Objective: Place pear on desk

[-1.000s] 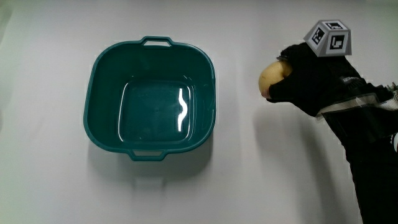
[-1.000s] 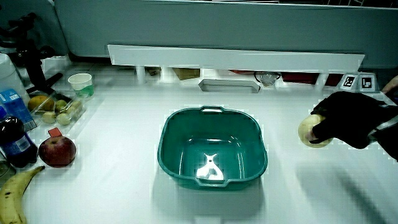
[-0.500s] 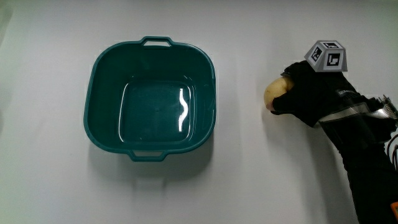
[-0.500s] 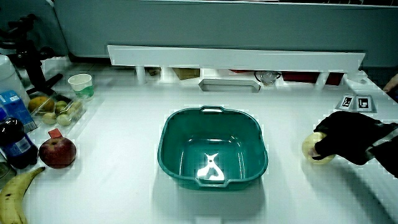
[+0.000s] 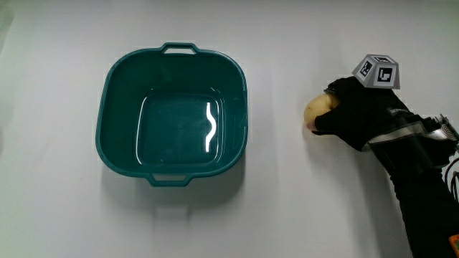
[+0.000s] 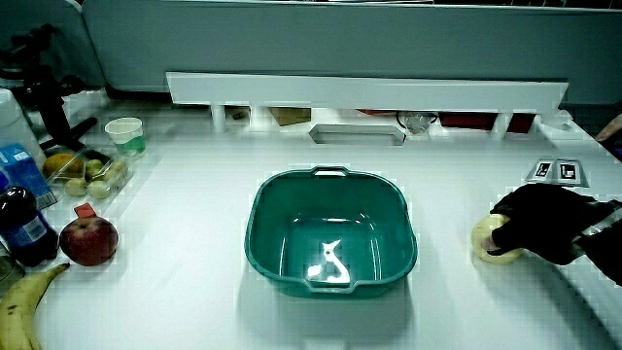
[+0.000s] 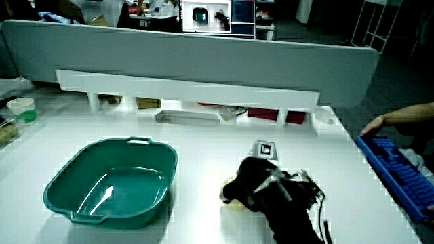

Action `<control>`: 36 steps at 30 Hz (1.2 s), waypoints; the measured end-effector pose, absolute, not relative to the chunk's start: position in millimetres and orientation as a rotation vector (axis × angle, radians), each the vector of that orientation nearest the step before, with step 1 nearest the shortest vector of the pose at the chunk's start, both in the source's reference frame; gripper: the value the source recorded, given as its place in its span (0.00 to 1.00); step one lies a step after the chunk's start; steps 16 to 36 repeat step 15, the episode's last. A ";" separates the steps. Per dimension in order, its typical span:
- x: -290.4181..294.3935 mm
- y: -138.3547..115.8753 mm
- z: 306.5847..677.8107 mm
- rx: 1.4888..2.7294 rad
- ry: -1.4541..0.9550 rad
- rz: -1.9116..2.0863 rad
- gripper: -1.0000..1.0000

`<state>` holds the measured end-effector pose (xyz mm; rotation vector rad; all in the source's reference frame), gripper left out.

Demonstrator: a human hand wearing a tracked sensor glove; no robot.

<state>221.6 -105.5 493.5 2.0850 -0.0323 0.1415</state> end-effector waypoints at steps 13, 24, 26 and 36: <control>196.7 -88.7 437.2 2.195 -0.186 0.067 0.14; 173.8 -76.4 405.9 2.264 -0.307 0.051 0.08; 173.8 -76.4 405.9 2.264 -0.307 0.051 0.08; 173.8 -76.4 405.9 2.264 -0.307 0.051 0.08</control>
